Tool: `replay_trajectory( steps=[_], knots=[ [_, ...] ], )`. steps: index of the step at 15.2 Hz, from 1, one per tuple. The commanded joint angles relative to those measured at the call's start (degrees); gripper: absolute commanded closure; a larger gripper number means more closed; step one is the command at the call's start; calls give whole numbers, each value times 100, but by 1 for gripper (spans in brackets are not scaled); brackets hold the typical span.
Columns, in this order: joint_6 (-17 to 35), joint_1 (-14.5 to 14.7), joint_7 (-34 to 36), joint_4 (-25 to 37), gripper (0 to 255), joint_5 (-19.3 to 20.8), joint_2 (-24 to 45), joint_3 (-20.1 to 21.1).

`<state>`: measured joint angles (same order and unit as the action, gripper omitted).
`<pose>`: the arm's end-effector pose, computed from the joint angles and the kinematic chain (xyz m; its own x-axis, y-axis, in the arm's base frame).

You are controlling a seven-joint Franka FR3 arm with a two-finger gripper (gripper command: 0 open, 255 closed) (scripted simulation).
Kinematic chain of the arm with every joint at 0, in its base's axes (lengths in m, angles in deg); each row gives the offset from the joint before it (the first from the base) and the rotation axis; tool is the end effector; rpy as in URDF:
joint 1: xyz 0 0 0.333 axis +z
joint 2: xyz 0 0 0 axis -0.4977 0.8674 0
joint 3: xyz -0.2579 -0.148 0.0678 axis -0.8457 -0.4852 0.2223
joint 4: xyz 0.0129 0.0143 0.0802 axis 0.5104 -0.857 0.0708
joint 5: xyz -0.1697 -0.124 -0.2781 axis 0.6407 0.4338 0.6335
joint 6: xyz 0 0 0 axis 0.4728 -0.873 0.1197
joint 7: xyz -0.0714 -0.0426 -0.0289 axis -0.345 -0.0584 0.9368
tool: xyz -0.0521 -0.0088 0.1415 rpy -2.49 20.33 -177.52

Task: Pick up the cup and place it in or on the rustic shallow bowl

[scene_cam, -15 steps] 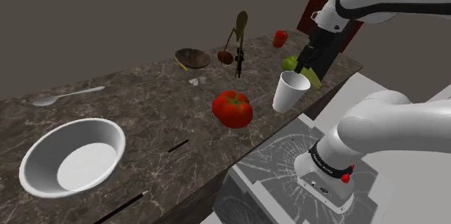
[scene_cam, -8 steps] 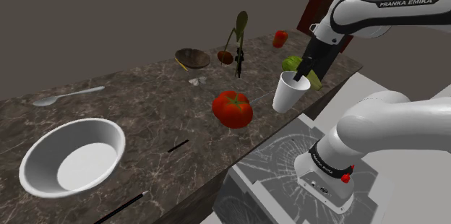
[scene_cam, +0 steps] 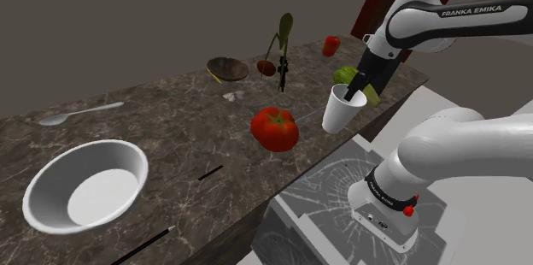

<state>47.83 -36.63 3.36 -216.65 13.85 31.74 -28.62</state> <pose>0.2308 -0.1279 0.3443 0.9970 0.0765 0.0118 0.0774 -0.9850 -0.1540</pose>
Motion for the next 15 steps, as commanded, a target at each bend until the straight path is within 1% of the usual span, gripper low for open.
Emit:
replay_trajectory(
  steps=[1, 2, 3, 12, 15],
  knots=[
    [4, 1, -2, 1, 0, 0, 5, -2],
    [4, 1, -2, 1, 0, 0, 5, -2],
    [4, 0, -2, 1, 255, 1, 5, -2],
    [4, 1, -2, 1, 255, 1, 5, -2],
    [-289, 8, 31, 166, 255, -47, -128, 74]
  ],
)
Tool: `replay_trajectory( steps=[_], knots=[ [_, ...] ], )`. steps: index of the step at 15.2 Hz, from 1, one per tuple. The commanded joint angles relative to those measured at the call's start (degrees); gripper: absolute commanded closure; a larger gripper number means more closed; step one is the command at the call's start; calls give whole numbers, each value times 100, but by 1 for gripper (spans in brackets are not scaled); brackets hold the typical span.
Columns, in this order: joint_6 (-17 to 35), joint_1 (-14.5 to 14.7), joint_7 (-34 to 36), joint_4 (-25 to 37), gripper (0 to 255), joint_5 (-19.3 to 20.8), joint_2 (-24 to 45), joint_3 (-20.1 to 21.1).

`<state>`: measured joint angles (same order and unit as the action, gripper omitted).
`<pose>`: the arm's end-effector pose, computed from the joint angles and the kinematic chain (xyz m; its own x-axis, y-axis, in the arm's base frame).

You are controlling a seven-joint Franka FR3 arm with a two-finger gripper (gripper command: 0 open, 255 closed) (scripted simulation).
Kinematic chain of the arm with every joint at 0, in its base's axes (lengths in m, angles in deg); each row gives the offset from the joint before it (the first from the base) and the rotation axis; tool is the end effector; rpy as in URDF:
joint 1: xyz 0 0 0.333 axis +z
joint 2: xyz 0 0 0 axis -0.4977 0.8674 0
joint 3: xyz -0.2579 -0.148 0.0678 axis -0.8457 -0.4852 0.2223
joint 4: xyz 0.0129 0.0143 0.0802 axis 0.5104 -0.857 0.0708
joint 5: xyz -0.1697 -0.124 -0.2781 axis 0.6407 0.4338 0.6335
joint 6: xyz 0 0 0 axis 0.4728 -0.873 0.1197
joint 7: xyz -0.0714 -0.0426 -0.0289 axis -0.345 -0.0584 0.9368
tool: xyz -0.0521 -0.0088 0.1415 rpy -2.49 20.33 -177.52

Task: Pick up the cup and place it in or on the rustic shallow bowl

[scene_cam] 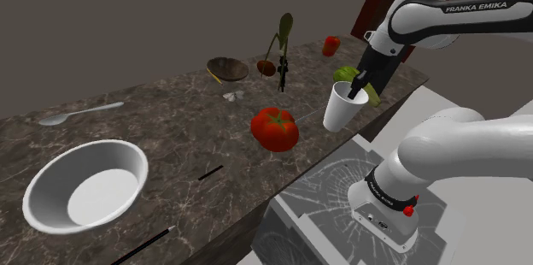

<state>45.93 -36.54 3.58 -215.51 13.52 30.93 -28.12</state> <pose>0.2307 -0.1277 0.3537 0.9970 0.0766 0.0121 0.0775 -0.9850 -0.1539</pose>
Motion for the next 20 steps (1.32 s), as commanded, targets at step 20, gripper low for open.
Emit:
replay_trajectory(
  steps=[20],
  knots=[
    [-1769, 125, 179, 1387, 255, -326, -403, 429]
  ],
)
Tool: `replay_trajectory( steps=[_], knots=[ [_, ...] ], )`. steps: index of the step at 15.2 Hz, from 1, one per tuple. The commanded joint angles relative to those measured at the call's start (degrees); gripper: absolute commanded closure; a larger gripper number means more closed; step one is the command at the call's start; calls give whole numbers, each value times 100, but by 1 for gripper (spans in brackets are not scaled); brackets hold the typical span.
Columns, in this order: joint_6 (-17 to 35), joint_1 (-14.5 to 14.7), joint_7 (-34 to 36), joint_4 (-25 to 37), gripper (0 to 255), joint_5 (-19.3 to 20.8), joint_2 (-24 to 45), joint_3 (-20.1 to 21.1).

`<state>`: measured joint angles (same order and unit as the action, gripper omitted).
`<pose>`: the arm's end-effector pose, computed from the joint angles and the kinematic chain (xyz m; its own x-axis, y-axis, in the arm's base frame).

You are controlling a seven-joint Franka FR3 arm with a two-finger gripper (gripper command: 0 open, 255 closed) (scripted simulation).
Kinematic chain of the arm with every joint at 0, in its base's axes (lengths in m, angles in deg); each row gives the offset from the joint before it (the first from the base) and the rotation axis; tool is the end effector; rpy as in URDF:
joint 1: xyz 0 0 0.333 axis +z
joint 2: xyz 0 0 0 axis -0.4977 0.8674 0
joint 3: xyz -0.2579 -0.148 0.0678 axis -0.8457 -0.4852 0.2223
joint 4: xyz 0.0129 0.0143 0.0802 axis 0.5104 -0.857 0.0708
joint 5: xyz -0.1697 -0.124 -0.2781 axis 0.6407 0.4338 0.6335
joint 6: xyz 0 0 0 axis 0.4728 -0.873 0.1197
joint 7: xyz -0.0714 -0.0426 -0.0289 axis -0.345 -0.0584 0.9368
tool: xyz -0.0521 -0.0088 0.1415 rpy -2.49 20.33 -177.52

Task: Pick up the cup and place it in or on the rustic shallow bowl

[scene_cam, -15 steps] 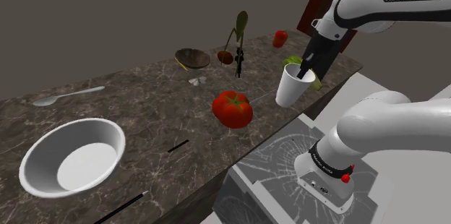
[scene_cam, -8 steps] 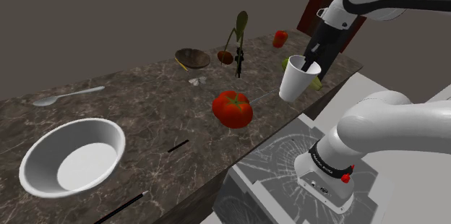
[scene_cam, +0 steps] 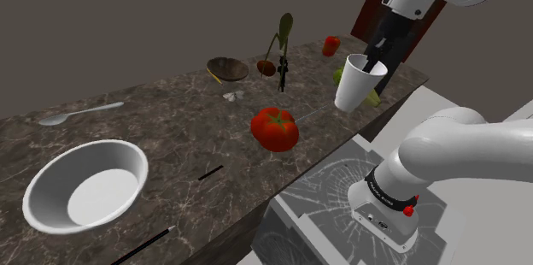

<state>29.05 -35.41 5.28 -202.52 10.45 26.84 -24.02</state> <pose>0.2264 -0.1258 0.4463 0.9970 0.0765 0.0119 0.0774 -0.9851 -0.1539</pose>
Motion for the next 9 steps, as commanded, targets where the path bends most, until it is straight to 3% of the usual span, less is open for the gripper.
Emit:
replay_trajectory(
  steps=[1, 9],
  knots=[
    [15, 112, 88, 194, 255, -106, 202, 72],
    [577, 778, 561, 1283, 255, -712, 1819, 389]
  ],
)
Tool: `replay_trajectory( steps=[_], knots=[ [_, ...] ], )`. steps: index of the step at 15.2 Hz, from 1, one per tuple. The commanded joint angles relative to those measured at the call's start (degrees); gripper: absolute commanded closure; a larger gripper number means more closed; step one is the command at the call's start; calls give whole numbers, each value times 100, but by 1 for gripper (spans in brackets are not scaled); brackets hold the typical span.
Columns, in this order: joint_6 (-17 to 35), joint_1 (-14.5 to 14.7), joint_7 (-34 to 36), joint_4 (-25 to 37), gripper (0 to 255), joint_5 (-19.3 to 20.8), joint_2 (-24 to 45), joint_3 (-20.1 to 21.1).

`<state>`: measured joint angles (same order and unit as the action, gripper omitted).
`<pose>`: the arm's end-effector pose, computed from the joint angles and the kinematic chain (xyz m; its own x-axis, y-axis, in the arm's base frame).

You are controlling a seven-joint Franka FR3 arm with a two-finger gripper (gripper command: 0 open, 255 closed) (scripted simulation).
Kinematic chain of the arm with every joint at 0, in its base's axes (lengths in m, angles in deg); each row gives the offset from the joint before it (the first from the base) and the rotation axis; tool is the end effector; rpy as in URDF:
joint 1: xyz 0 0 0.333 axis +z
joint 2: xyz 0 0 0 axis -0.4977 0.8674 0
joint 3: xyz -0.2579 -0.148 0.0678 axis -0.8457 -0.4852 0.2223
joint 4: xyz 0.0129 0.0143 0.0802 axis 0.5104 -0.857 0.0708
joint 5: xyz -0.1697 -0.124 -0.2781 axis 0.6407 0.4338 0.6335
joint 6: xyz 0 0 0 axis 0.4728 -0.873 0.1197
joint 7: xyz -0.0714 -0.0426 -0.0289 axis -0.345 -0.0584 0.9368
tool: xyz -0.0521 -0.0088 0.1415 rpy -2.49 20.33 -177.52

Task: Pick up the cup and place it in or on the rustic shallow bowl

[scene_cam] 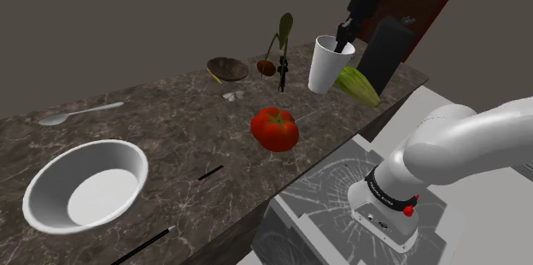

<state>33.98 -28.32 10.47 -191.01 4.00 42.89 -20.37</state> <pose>0.3218 -0.0907 0.4666 0.9970 0.0771 0.0119 0.0780 -0.9850 -0.1541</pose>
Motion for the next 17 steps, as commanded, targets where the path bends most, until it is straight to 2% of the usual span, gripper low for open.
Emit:
replay_trajectory(
  steps=[1, 9, 17],
  knots=[
    [126, 136, 85, 297, 255, -134, 418, 53],
    [216, 547, 367, 1842, 255, -613, 2050, 233],
    [-121, 747, 601, 3861, 255, -1015, 3745, 361]
  ],
)
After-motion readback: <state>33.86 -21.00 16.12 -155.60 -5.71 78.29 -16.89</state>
